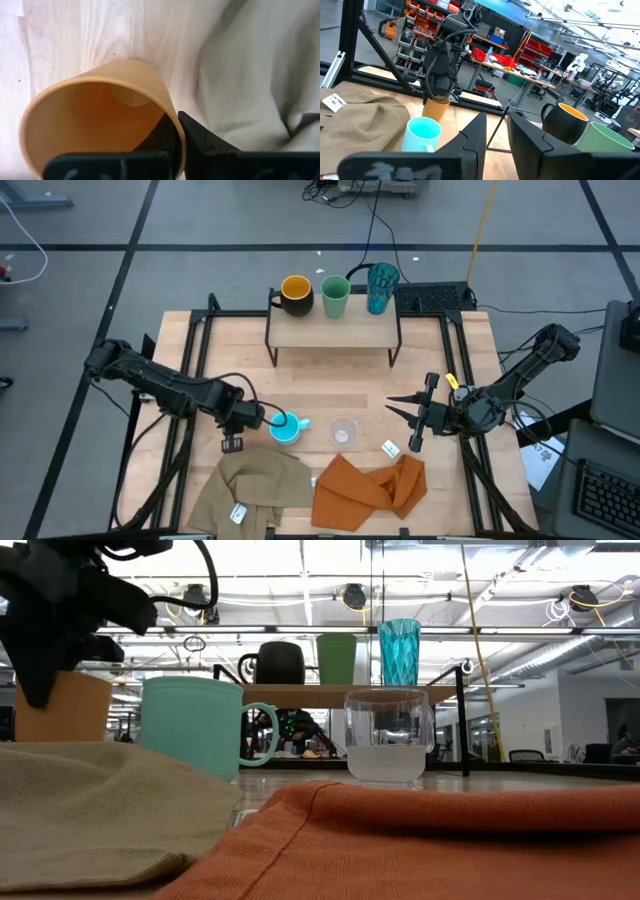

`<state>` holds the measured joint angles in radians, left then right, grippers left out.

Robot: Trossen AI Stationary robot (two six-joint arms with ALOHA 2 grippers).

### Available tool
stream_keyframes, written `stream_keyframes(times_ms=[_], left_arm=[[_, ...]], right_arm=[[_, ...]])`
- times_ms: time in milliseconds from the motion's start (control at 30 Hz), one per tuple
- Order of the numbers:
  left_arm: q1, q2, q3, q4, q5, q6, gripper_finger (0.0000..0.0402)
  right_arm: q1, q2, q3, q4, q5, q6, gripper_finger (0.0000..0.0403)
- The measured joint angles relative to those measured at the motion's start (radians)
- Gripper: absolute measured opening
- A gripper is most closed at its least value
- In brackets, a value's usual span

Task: Stack small to large cups/mugs on shelf
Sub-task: Put the orange cup on the shelf

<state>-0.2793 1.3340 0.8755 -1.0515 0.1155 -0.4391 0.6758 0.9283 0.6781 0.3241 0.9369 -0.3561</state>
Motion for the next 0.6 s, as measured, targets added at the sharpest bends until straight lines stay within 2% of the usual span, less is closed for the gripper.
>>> stream_keyframes(times_ms=[267,600], left_arm=[[0.03,0.001,0.084,-0.09,0.018,0.048,0.0003],[0.076,0.0,0.295,-0.244,-0.103,0.144,0.0002]], right_arm=[[0.0,0.0,0.0,0.0,0.0,-0.005,0.007],[0.0,0.0,0.0,0.0,0.0,-0.008,0.007]])
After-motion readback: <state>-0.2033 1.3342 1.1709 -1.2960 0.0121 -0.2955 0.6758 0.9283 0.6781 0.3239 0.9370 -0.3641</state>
